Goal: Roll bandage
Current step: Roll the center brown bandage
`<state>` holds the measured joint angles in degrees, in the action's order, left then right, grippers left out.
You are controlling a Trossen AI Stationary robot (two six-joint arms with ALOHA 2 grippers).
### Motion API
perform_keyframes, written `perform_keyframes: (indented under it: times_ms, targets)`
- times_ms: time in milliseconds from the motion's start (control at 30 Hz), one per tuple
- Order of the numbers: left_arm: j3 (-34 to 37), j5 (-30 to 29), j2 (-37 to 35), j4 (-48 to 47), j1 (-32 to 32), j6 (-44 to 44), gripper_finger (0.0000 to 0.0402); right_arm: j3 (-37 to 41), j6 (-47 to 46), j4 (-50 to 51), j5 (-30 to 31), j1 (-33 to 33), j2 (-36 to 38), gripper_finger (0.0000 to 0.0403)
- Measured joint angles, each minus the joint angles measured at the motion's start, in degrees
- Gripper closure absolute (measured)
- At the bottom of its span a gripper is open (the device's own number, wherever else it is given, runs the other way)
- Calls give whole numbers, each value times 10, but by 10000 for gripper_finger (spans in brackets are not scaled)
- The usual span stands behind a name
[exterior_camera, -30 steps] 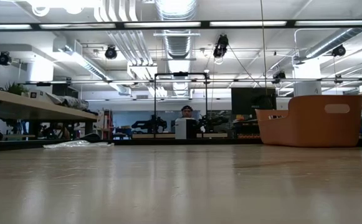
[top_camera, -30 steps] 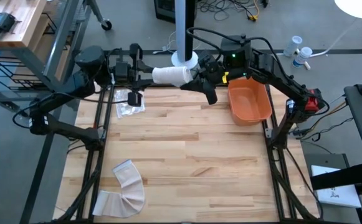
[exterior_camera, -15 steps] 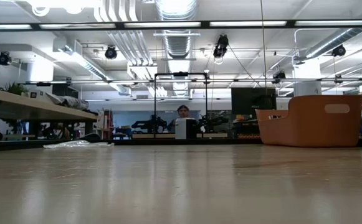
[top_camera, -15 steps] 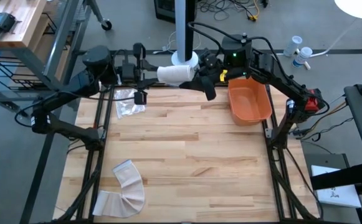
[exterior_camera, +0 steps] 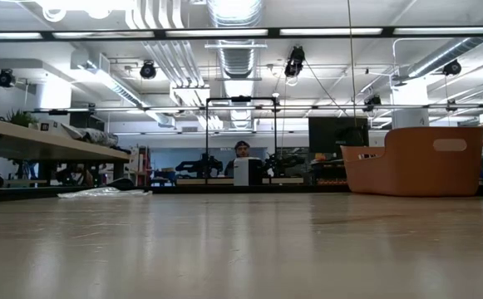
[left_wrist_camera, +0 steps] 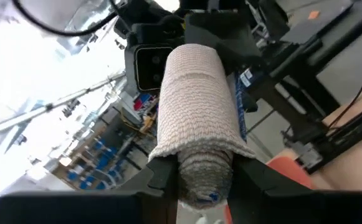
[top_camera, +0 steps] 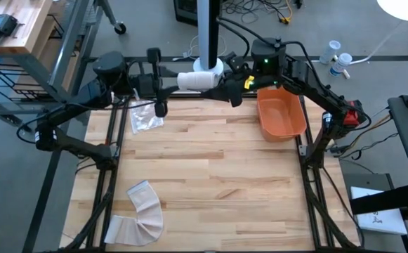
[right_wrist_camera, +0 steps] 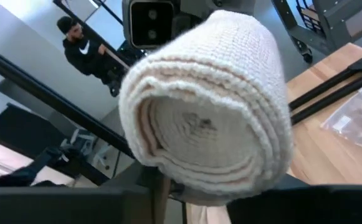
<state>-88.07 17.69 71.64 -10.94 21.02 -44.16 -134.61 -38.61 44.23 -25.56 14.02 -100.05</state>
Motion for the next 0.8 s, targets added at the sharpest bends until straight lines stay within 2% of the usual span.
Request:
perform_keyframes:
  times_ms: [200,367,433,567,633,700,800]
  targets:
    - [0,0,0,0,-7,-98,316,0,-77,-15,-6,0,0,225]
    - [0,0,2,2,-11,-167,315,-2,-142,-20,-8,-1,1,201]
    - [0,-3,2,6,-11,-159,315,-2,-148,-28,-11,-1,2,194]
    - [1,-6,3,27,-11,-65,315,-3,-128,-35,-16,-1,10,186]
    - [1,-7,2,32,-11,-50,316,-3,-124,-48,-17,-1,12,182]
    - [1,-7,1,32,-11,-73,318,-3,-148,-63,-16,-1,13,178]
    - [4,-8,1,33,-15,-155,320,-3,-222,-67,-15,2,13,172]
